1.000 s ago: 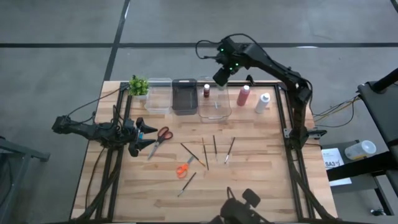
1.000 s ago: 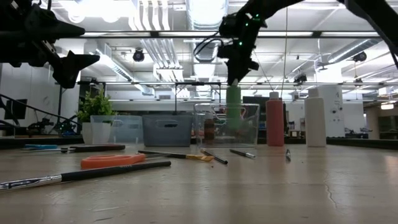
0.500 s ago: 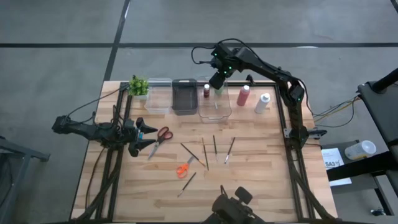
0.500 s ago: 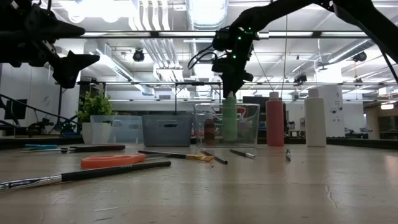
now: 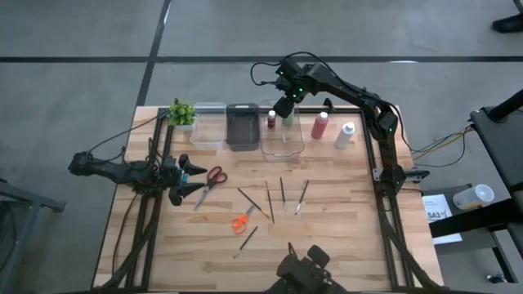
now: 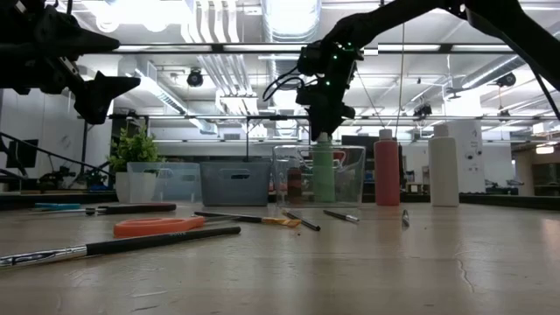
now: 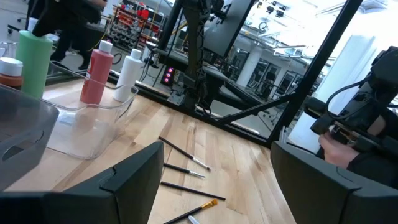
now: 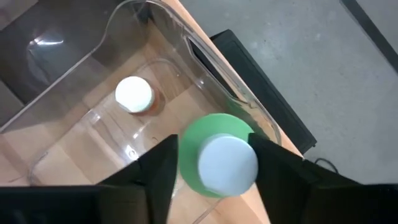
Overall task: Pick & Place Paint Supplies
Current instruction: Put the green paint bottle into the right transparent bin
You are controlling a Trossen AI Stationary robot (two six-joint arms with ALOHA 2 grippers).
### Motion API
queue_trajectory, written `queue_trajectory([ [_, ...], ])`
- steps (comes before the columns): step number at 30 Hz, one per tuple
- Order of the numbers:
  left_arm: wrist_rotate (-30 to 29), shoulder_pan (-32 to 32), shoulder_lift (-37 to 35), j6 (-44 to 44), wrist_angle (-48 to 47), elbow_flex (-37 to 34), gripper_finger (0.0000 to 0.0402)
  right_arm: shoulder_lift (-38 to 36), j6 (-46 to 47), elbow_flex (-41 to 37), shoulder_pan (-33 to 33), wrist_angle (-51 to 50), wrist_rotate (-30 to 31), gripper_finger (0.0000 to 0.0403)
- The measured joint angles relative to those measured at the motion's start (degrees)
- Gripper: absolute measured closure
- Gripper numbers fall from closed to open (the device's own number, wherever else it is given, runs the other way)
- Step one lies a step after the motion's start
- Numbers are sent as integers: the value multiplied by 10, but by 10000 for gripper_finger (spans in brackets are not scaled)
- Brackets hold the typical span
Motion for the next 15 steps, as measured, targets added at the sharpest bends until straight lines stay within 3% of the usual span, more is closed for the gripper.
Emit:
queue_trajectory([
  [6,0,0,0,0,0,0,99,-1,1,0,0,0,0,154],
  [15,0,0,0,0,0,0,99,-27,0,51,0,-49,4,148],
])
